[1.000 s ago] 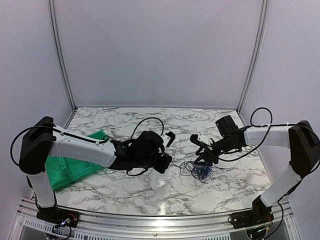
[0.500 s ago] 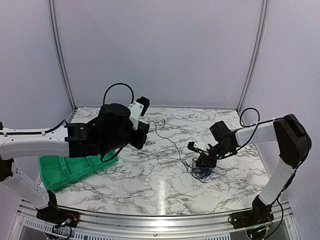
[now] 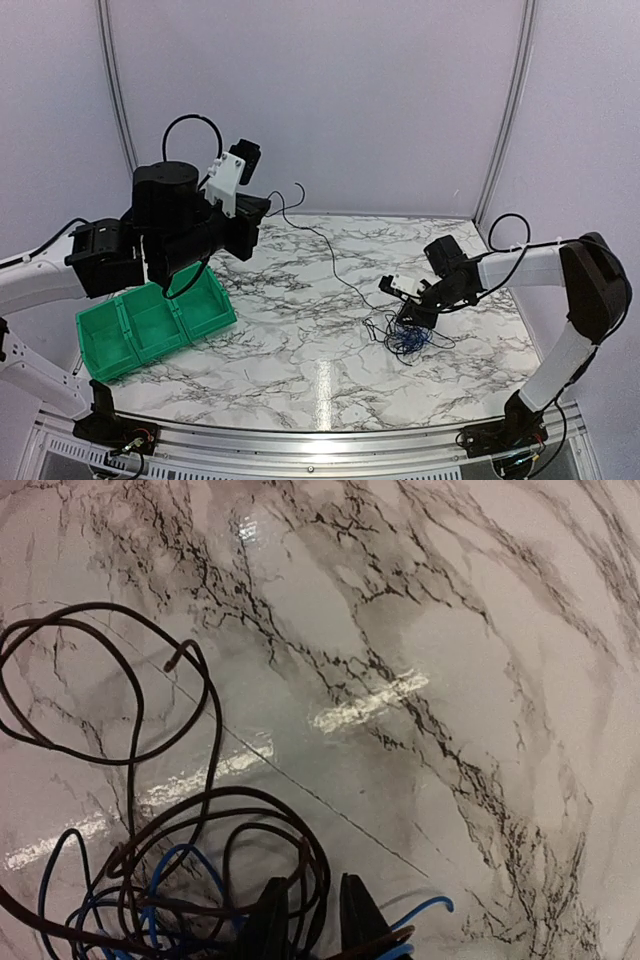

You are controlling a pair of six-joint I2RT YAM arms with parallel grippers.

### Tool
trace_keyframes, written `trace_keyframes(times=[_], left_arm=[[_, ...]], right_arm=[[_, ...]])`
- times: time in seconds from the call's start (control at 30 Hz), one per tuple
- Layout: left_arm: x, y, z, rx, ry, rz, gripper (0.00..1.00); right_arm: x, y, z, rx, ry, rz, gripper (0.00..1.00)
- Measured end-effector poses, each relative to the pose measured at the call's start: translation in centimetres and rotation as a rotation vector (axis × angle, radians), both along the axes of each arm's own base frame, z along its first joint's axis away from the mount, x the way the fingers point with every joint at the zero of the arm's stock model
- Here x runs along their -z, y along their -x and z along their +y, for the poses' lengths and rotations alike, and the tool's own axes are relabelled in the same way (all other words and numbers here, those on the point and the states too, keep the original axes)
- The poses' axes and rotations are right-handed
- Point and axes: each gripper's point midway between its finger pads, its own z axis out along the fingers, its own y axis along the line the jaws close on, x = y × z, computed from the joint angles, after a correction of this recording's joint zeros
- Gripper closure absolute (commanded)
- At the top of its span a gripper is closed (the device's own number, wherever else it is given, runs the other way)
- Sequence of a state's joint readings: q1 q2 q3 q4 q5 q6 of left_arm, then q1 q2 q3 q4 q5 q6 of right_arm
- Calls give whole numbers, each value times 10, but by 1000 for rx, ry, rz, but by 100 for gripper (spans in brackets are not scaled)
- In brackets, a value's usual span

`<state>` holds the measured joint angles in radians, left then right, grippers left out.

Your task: Untangle the cables

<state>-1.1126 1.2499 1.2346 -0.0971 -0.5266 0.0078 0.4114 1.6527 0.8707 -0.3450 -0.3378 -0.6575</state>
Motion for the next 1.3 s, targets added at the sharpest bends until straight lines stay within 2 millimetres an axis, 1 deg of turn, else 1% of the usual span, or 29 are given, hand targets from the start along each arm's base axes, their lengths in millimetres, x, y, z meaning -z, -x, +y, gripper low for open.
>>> trace_keyframes(times=[0.07,0.13,0.17,0.2,0.23,0.3,0.33,0.37,0.4,0.43,0.47,0.53,0.63,0.7,0.77,0.8,0.87,0.9,0.93,1.0,1.13,1.17,1.2,1.3], left_arm=[[9,1,-7,26,-20,16,100],[21,2,-17,59,-45,39,100],[26,3,-21,73,-57,49,100],[32,3,-25,87,-69,60,100],[38,3,-30,101,-78,73,100],[49,4,-37,124,-92,97,100],[54,5,-40,133,-95,110,100],[60,6,-44,145,-101,125,100],[65,6,-47,154,-107,137,100],[69,7,-49,161,-110,147,100],[73,7,-52,167,-112,159,100],[78,7,-56,176,-113,176,100],[82,9,-58,185,-110,192,100],[83,9,-58,183,-108,195,100],[81,9,-56,179,-105,193,100],[78,9,-54,173,-103,188,100],[65,10,-46,160,-92,164,100],[58,10,-41,154,-86,148,100],[48,10,-35,141,-83,126,100],[23,9,-25,119,-72,76,100],[-49,8,-7,77,-17,-38,100],[-75,9,0,65,2,-76,100],[-92,9,4,57,20,-102,100],[-155,15,28,22,84,-194,100]], right_arm=[[-10,-1,-2,5,-7,-18,75],[-30,-5,-2,6,-24,-53,68],[-46,-7,0,-2,-41,-80,64],[-72,-13,5,-20,-73,-135,58],[-80,-15,7,-21,-83,-151,50],[-121,-21,17,-52,-150,-226,39],[-137,-22,21,-62,-181,-253,36],[-154,-22,27,-86,-220,-283,35],[-167,-19,32,-109,-255,-304,34],[-174,-16,36,-130,-283,-315,33],[-177,-12,41,-152,-300,-312,32],[-169,-3,53,-201,-319,-277,32],[-142,4,69,-248,-319,-191,34],[-123,4,73,-251,-303,-132,34],[-111,3,74,-248,-288,-98,32],[-108,2,74,-248,-283,-95,32],[-107,3,73,-249,-278,-98,32],[-106,3,72,-249,-278,-104,33],[-103,5,71,-248,-275,-103,35],[-89,10,67,-237,-255,-81,38],[-49,19,54,-195,-175,0,41],[-39,21,51,-183,-155,18,42],[-30,23,47,-169,-135,32,43],[-14,26,37,-138,-84,53,44]])
